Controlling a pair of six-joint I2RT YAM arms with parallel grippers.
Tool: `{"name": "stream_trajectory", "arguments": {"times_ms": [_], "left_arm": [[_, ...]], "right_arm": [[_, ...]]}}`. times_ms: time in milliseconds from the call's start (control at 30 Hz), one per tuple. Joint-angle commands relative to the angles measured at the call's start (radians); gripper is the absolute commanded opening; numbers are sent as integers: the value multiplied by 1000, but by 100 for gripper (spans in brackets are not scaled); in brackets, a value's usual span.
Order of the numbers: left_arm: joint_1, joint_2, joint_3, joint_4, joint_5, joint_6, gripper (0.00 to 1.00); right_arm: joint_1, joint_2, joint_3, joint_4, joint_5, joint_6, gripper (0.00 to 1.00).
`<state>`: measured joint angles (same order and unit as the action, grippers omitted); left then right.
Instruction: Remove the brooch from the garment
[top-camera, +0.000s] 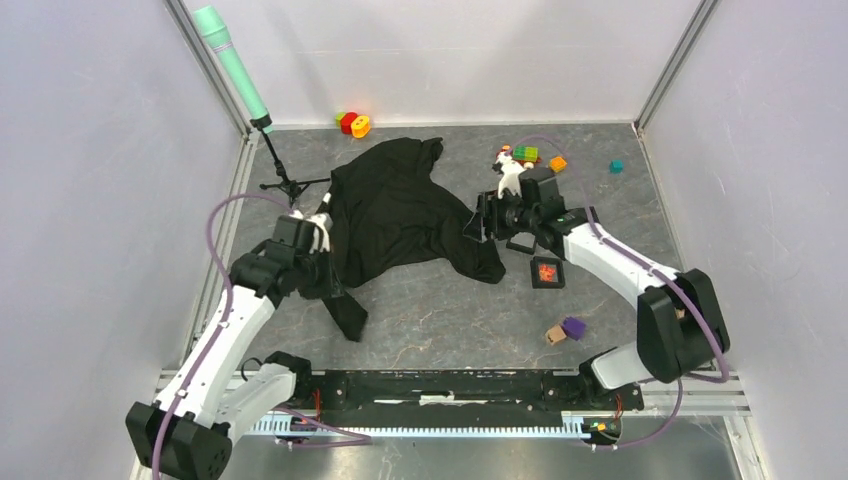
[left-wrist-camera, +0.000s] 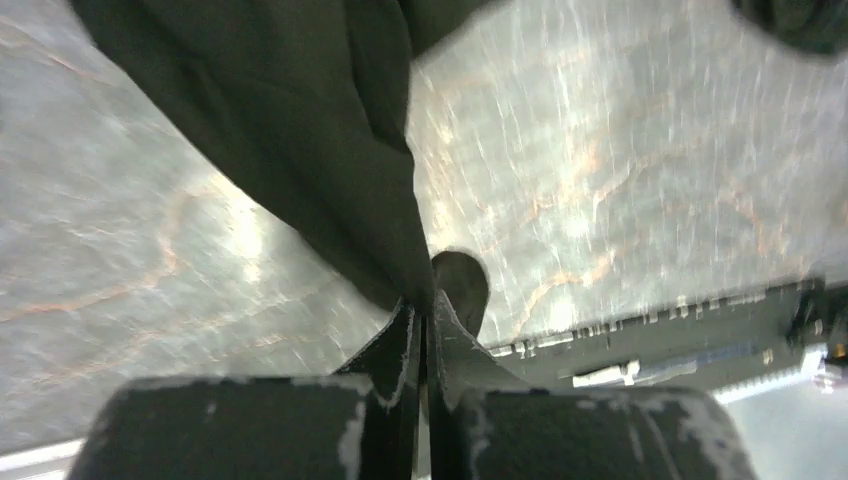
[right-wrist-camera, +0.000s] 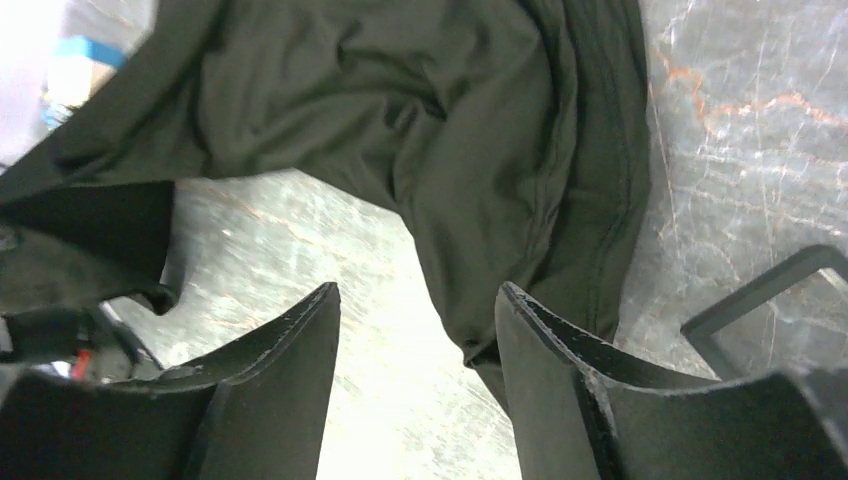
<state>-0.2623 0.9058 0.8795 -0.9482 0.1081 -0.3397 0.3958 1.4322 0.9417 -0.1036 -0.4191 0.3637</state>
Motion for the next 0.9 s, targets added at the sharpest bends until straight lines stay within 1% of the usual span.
{"name": "stream_trajectory", "arguments": {"times_ms": [0, 133, 200, 300, 367, 400, 433, 500, 533, 567, 633, 667, 700, 733, 767, 867], "left_arm": [[-108, -20, -31, -24, 142, -118, 2], [-258, -5, -57, -76, 146, -176, 2], [-321, -35, -66, -95, 155, -212, 2], [-373, -96, -35, -181, 127, -236, 2], [-375, -129, 28, -271, 42, -234, 2], [-373, -139, 63, -312, -7, -235, 10], [-373, -142, 86, -333, -54, -232, 24], [-373, -133, 109, -338, -104, -222, 57], [-373, -125, 118, -329, -144, -220, 69], [-372, -117, 125, -313, -179, -220, 77], [-370, -117, 121, -253, -283, -216, 88], [-362, -120, 110, -212, -332, -210, 90], [-331, -113, 106, -166, -313, -208, 91], [-280, -98, 106, -116, -248, -180, 91], [-248, -87, 102, -78, -229, -182, 91], [-172, -77, 49, 82, -229, -192, 90]], "right_arm": [[105, 27, 112, -50, 189, -112, 64], [226, 137, 223, -67, 287, -124, 69], [274, 206, 282, -68, 324, -124, 70], [340, 311, 373, -68, 392, -128, 70], [370, 383, 442, -72, 442, -130, 70], [380, 420, 474, -67, 473, -129, 70], [387, 454, 500, -61, 502, -125, 70], [397, 520, 568, -59, 559, -118, 70], [396, 549, 601, -57, 574, -114, 71], [398, 583, 630, -52, 585, -111, 71], [404, 637, 677, -42, 611, -107, 71], [408, 667, 698, -36, 628, -108, 70], [413, 692, 721, -28, 639, -110, 70], [417, 722, 745, -23, 654, -113, 68], [421, 750, 777, -21, 667, -115, 67], [429, 827, 850, -16, 677, -121, 65]]}}
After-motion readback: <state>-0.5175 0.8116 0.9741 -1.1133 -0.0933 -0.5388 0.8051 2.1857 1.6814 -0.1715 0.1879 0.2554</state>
